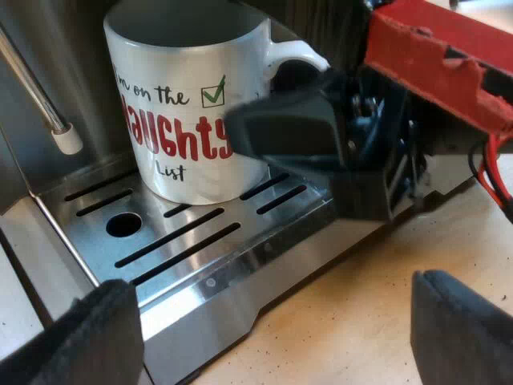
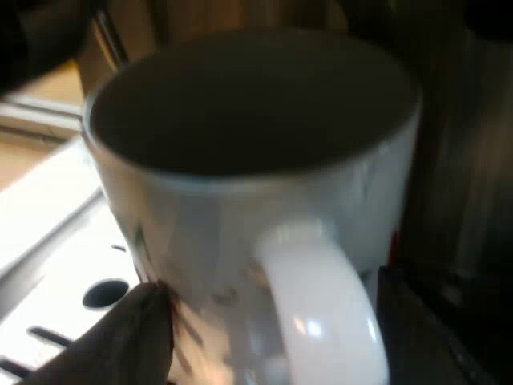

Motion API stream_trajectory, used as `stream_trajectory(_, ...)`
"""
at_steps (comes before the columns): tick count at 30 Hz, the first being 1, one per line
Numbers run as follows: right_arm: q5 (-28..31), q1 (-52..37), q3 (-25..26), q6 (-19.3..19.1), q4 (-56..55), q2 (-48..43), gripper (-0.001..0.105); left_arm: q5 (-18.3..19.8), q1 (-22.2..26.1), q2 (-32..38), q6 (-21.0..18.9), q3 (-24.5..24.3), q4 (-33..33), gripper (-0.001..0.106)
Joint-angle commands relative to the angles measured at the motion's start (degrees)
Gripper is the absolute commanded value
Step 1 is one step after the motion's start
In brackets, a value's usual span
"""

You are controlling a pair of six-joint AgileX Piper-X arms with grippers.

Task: Place mug into machine

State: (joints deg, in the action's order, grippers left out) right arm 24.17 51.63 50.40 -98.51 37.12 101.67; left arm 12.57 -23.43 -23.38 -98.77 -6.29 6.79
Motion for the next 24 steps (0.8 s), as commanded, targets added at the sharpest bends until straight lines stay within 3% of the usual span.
stream_trajectory(1,1.29,0.05,0.13,-0.71,-5.62,-1.98,0.056,-0.32,-0.17,0.02,-0.27,-0.21,-0.71,0.071)
stream_trajectory(9,1.29,0.05,-0.20,-0.09,-20.37,-9.15,0.053,-0.20,-0.17,0.02,-0.27,-1.69,-0.67,0.071)
stream_trajectory(11,1.29,0.38,-0.95,1.64,-22.00,-11.10,0.052,-0.20,-0.17,0.02,-0.27,-2.24,-0.36,0.071)
stream_trajectory(18,1.70,2.97,-7.13,2.46,-23.26,-19.13,0.052,-0.20,-0.17,2.04,-0.27,-4.49,6.29,0.071)
stream_trajectory(24,4.22,7.63,-11.67,2.79,-23.26,-27.15,0.052,-0.20,-0.17,7.74,-0.13,-8.12,12.75,0.071)
